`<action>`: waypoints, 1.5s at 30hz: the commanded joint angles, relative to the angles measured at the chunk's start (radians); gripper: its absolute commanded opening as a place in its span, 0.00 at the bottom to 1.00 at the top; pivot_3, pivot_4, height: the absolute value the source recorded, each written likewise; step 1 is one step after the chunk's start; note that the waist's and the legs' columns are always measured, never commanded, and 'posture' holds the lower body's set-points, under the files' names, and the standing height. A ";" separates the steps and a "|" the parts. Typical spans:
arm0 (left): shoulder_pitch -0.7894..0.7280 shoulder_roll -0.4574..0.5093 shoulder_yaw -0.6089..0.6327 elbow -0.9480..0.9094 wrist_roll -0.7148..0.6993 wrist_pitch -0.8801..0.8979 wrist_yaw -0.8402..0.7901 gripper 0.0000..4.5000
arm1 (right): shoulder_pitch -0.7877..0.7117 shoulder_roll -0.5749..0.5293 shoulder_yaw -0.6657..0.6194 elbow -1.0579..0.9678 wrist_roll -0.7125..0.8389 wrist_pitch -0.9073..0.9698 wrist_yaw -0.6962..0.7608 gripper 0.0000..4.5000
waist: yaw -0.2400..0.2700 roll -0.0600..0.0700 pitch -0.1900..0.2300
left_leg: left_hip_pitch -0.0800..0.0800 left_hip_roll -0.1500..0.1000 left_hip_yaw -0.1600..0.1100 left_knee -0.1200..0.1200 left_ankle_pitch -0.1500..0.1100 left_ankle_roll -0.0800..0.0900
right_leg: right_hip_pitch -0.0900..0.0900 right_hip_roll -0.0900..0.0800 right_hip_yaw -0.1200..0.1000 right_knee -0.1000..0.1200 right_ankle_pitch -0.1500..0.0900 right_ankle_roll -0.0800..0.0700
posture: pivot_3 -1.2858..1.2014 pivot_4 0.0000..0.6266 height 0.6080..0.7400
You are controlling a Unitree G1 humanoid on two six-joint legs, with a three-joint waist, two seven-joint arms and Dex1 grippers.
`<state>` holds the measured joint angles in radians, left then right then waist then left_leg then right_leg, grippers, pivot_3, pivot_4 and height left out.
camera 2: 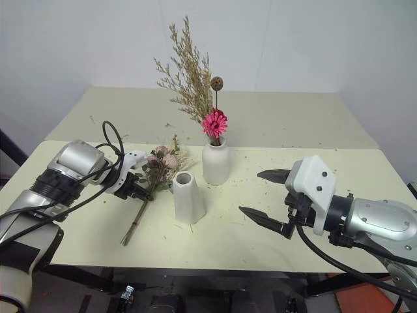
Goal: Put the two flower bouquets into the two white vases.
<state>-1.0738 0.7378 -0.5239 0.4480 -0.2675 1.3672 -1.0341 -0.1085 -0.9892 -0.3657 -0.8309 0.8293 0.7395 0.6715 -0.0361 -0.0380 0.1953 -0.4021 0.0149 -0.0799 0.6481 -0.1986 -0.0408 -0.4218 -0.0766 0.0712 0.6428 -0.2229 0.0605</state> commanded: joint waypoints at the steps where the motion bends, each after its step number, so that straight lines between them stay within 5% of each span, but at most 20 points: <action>1: 0.001 -0.015 -0.004 0.009 0.015 -0.007 0.013 0.05 | -0.019 -0.001 -0.014 -0.003 0.010 -0.004 -0.013 1.00 | 0.000 0.000 0.000 | 0.000 0.000 0.000 0.000 0.000 0.000 | 0.000 0.000 0.000 0.000 0.000 0.000 | 0.52 0.24 1.00; 9: -0.004 -0.019 0.200 0.015 0.008 -0.080 0.128 0.02 | -0.018 -0.005 -0.018 -0.003 0.008 -0.006 -0.014 1.00 | -0.001 0.000 0.000 | 0.000 0.000 0.000 0.000 0.000 0.000 | -0.001 0.000 0.000 0.000 0.000 0.000 | 0.52 0.24 1.00; 18: 0.103 -0.006 0.758 -0.035 -0.084 -0.388 0.347 0.02 | -0.009 -0.018 -0.058 0.003 0.027 0.000 0.004 1.00 | -0.007 0.000 0.000 | -0.001 0.001 0.000 0.000 0.000 0.000 | -0.002 0.000 0.000 0.000 0.002 -0.002 | 0.52 0.24 1.00; 22: 0.150 0.019 0.926 -0.127 -0.256 -0.453 0.179 0.02 | 0.017 -0.020 -0.112 0.003 0.075 0.011 0.024 1.00 | -0.001 0.000 0.000 | -0.002 0.000 0.000 0.000 0.000 0.000 | -0.002 0.000 0.000 0.000 0.003 -0.005 | 0.52 0.24 1.00; 30: 0.159 -0.064 0.949 -0.256 -0.497 -0.549 -0.106 0.02 | 0.066 -0.035 -0.143 0.005 0.060 0.003 0.048 1.00 | 0.017 -0.001 0.000 | 0.002 0.000 0.000 0.000 0.000 0.000 | 0.002 0.000 -0.001 -0.001 0.001 -0.001 | 0.52 0.24 1.00; 45: -0.035 -0.218 0.822 -0.001 -0.499 -0.738 -0.372 0.02 | 0.179 -0.030 -0.257 -0.032 0.104 0.039 0.023 1.00 | 0.011 -0.001 -0.001 | 0.001 0.000 0.000 0.000 0.000 0.000 | 0.001 0.000 0.000 -0.001 0.002 -0.002 | 0.52 0.24 1.00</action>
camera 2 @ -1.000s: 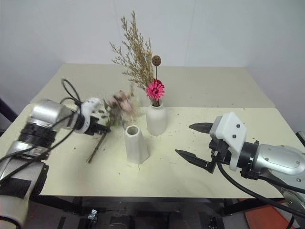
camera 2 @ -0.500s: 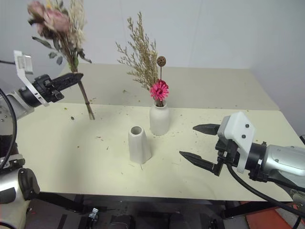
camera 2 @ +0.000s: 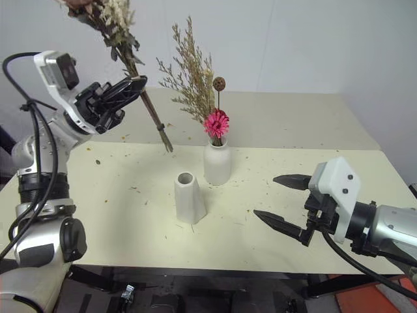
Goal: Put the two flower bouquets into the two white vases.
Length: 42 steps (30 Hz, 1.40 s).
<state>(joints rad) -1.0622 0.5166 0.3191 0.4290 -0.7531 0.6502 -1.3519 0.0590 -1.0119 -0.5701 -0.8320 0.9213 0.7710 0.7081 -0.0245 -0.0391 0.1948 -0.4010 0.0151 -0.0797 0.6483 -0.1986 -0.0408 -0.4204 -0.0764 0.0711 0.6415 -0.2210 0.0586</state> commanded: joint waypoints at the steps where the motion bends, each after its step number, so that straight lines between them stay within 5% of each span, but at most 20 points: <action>1: -0.055 0.005 -0.034 0.027 -0.013 0.000 -0.068 0.02 | 0.022 -0.006 -0.062 -0.035 0.016 0.010 -0.015 1.00 | 0.000 0.000 0.000 | 0.000 0.000 0.000 0.000 0.000 0.000 | 0.000 0.000 0.000 0.000 -0.001 0.002 | 0.52 0.24 1.00; 22: 0.013 -0.060 -0.167 -0.040 0.013 0.011 -0.183 0.02 | 0.090 0.003 -0.093 -0.064 0.008 0.006 -0.052 1.00 | -0.001 0.000 0.000 | 0.000 0.000 0.000 0.000 0.000 0.000 | 0.000 0.000 0.000 0.000 -0.001 0.002 | 0.52 0.24 1.00; 42: -0.045 -0.076 -0.123 0.038 -0.004 -0.026 -0.153 0.02 | 0.079 0.006 -0.077 -0.057 -0.007 0.003 -0.053 1.00 | 0.004 0.000 0.000 | 0.000 0.000 0.000 0.000 0.000 0.000 | 0.000 0.000 0.000 0.000 -0.001 0.002 | 0.52 0.24 1.00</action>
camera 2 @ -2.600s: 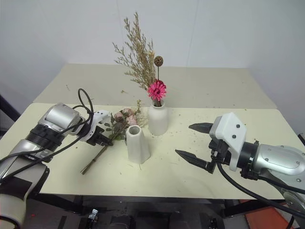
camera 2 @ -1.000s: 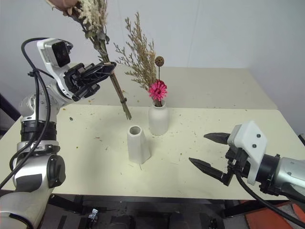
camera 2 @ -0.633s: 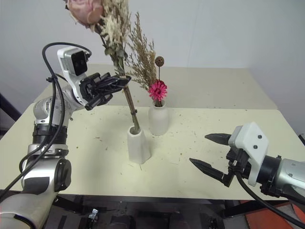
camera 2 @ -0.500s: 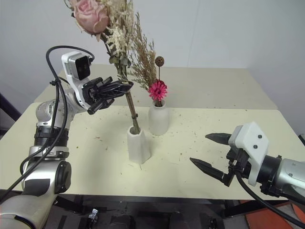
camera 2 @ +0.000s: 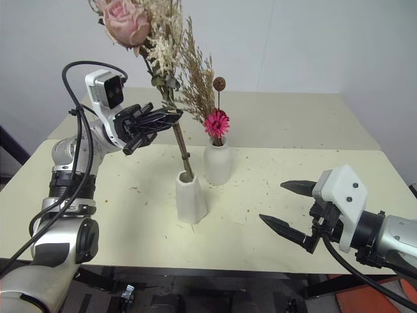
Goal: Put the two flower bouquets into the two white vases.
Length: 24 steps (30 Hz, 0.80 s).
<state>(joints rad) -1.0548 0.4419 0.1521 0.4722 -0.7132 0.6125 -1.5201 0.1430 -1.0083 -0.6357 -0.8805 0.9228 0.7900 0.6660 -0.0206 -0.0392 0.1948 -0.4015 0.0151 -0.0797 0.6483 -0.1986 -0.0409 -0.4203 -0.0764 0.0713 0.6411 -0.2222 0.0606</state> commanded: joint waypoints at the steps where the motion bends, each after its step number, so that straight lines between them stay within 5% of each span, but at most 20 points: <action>1: -0.056 -0.001 0.048 -0.006 -0.047 0.014 0.017 0.02 | -0.006 0.002 -0.011 -0.009 -0.008 -0.015 -0.012 1.00 | 0.000 0.000 0.000 | 0.000 0.000 0.000 0.000 0.000 0.000 | 0.000 0.000 0.000 0.000 0.000 0.000 | 0.52 0.24 1.00; 24: -0.012 0.026 -0.016 -0.024 0.013 -0.001 -0.023 0.02 | -0.030 0.000 0.024 -0.002 -0.026 -0.016 -0.020 1.00 | 0.000 0.000 0.000 | 0.000 0.000 0.000 0.000 0.000 0.000 | 0.000 0.000 0.000 0.000 0.000 0.000 | 0.52 0.24 1.00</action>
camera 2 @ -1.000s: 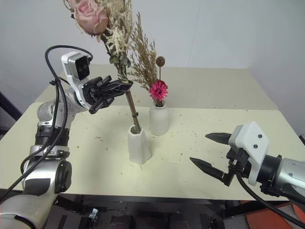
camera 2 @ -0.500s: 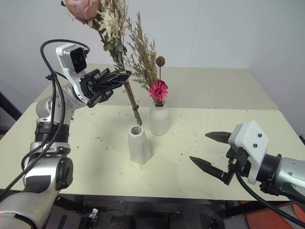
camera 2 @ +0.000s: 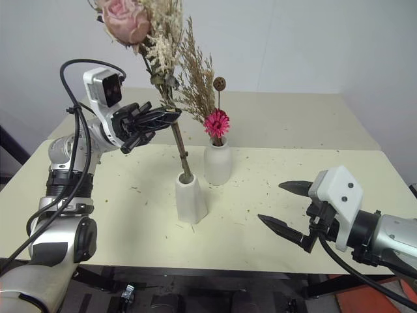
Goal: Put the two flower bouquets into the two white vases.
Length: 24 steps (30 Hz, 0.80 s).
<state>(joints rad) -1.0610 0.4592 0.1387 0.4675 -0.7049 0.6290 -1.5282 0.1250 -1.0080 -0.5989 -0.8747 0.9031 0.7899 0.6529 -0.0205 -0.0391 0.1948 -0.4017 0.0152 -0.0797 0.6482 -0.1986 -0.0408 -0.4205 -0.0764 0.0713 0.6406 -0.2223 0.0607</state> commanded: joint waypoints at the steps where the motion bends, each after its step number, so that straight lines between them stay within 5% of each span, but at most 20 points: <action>1: -0.001 0.009 -0.010 -0.022 0.010 -0.025 -0.020 0.02 | -0.012 -0.001 -0.012 -0.008 -0.007 -0.017 -0.007 1.00 | 0.000 0.000 0.000 | 0.000 0.000 0.000 0.000 0.000 0.000 | 0.000 0.000 0.000 0.000 0.000 0.000 | 0.52 0.24 1.00; 24: 0.084 0.000 -0.095 -0.056 0.095 -0.118 -0.050 0.02 | -0.019 0.011 0.012 0.005 -0.043 -0.028 -0.003 1.00 | 0.001 0.000 0.000 | -0.001 0.000 0.000 0.000 0.000 0.000 | 0.000 0.000 0.000 0.000 0.000 0.000 | 0.52 0.24 1.00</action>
<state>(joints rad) -0.9744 0.4578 0.0445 0.4464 -0.6111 0.5336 -1.5720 0.1169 -1.0019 -0.5735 -0.8682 0.8659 0.7884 0.6497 -0.0198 -0.0391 0.1948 -0.4024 0.0151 -0.0798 0.6482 -0.1986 -0.0408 -0.4209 -0.0765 0.0712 0.6404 -0.2223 0.0607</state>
